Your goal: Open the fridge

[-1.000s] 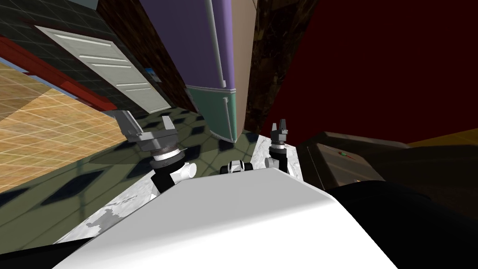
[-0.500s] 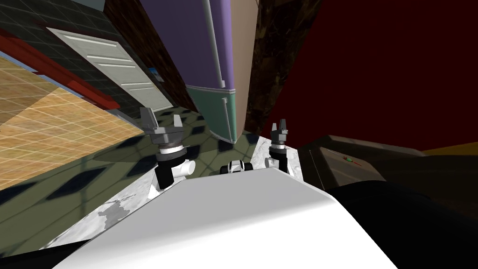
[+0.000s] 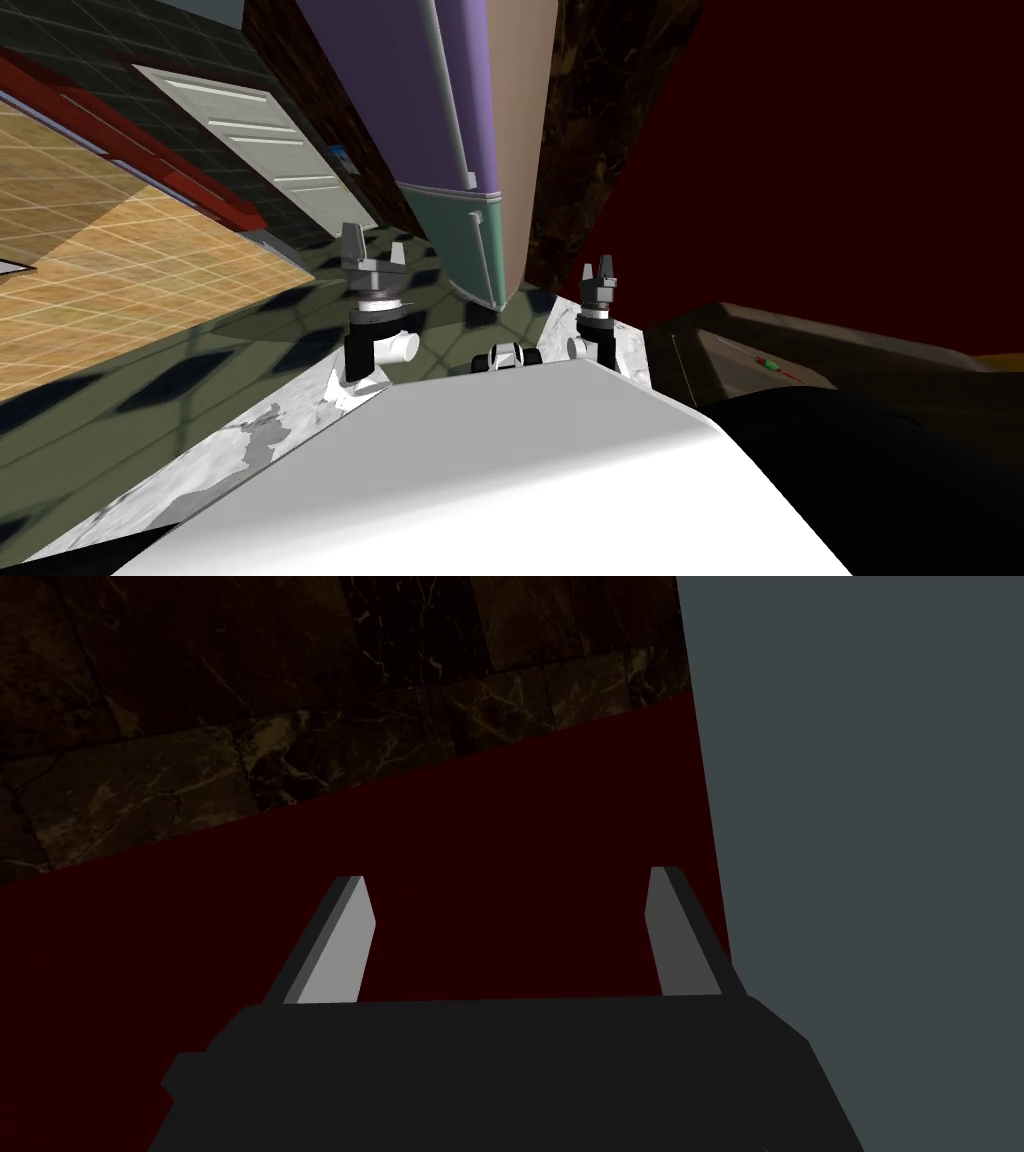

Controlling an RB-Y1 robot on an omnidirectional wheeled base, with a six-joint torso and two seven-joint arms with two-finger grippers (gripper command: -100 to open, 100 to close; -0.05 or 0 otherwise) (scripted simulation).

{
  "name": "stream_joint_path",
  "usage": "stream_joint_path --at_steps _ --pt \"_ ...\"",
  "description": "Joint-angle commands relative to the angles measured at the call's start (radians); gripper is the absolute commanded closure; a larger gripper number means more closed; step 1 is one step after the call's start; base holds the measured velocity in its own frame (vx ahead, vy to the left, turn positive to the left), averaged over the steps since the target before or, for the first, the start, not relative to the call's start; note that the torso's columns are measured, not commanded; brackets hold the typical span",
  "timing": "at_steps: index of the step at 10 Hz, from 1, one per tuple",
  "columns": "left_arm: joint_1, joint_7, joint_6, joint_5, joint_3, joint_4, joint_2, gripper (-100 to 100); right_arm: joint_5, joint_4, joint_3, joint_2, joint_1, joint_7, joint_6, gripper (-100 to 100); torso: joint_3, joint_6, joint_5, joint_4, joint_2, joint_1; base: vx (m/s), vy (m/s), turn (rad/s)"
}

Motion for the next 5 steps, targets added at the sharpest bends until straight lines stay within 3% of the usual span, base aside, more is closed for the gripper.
stream_joint_path --at_steps 1,2,5 --pt "-0.072 0.002 0.066 0.025 -0.003 0.062 0.038 -100 0.0 0.0 0.0 0.0 0.0 0.0 0.0 0 0.0 0.0 0.0 0.0 0.0 0.001 0.116 -0.147 0.117" --pt "-0.077 0.002 0.066 0.025 -0.003 0.062 0.038 -100 0.0 0.0 0.0 0.0 0.0 0.0 0.0 0 0.0 0.0 0.001 0.0 -0.001 0.002 0.085 -0.119 0.017" --pt "-0.173 0.003 0.155 0.054 -0.009 0.129 0.076 -100 0.0 0.0 0.0 0.0 0.0 0.0 0.0 0 0.0 0.0 0.0 0.0 0.0 0.001 0.094 -0.139 0.106"
